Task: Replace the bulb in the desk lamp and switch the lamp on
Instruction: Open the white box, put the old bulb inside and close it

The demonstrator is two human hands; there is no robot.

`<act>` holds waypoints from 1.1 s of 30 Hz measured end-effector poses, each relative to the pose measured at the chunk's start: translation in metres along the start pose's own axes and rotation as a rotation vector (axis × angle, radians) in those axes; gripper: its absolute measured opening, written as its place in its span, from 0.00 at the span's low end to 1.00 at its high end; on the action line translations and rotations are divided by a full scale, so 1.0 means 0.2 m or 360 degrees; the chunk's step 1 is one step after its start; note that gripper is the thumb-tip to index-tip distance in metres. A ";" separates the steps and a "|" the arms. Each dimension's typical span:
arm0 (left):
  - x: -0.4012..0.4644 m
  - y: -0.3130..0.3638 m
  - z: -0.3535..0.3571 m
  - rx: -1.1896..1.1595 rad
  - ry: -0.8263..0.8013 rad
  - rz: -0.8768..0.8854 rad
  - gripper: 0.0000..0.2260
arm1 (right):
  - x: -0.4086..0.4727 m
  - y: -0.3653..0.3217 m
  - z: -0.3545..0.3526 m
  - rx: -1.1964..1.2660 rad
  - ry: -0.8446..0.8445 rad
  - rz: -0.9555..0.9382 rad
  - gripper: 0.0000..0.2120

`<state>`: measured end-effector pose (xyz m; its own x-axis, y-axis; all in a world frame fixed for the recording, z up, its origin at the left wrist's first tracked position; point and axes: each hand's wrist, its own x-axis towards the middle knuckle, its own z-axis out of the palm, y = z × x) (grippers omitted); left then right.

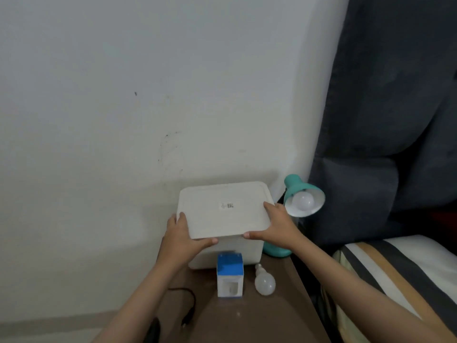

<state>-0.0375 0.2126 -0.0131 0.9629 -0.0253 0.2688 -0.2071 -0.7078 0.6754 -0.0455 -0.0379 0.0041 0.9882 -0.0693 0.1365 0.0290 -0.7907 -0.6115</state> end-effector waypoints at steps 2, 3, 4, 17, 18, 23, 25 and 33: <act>-0.15 0.00 0.00 0.0037 0.0011 0.0008 0.40 | -0.15 0.02 -0.01 -0.0020 0.0000 -0.0025 0.54; -0.24 0.01 0.00 0.0026 0.0014 0.0002 0.39 | -0.24 0.04 -0.01 -0.0013 -0.0012 -0.0018 0.55; -0.33 0.01 0.01 -0.0008 0.0011 -0.0004 0.39 | -0.33 0.06 0.00 -0.0007 -0.0024 -0.0006 0.55; -1.29 -0.15 0.34 0.0004 -0.0245 -0.0229 0.45 | -1.26 0.49 0.35 0.0003 -0.0299 0.0350 0.66; -1.31 -0.16 0.36 0.0003 -0.0271 -0.0253 0.44 | -1.28 0.51 0.38 0.0010 -0.0318 0.0380 0.66; -1.35 -0.24 0.42 0.0114 -0.0413 -0.0334 0.38 | -1.32 0.57 0.49 -0.0076 -0.0397 0.0392 0.58; -1.36 -0.27 0.44 0.0147 -0.0440 -0.0346 0.38 | -1.31 0.59 0.50 -0.0130 -0.0425 0.0396 0.58; -1.25 -0.29 0.46 0.0085 -0.0375 -0.0378 0.38 | -1.17 0.57 0.49 -0.0189 -0.0241 0.0316 0.46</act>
<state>-0.2501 0.1952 -0.1826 0.9980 -0.0137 -0.0621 0.0309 -0.7492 0.6616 -0.2582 -0.0530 -0.1733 0.9842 -0.1455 -0.1009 -0.1768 -0.8372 -0.5176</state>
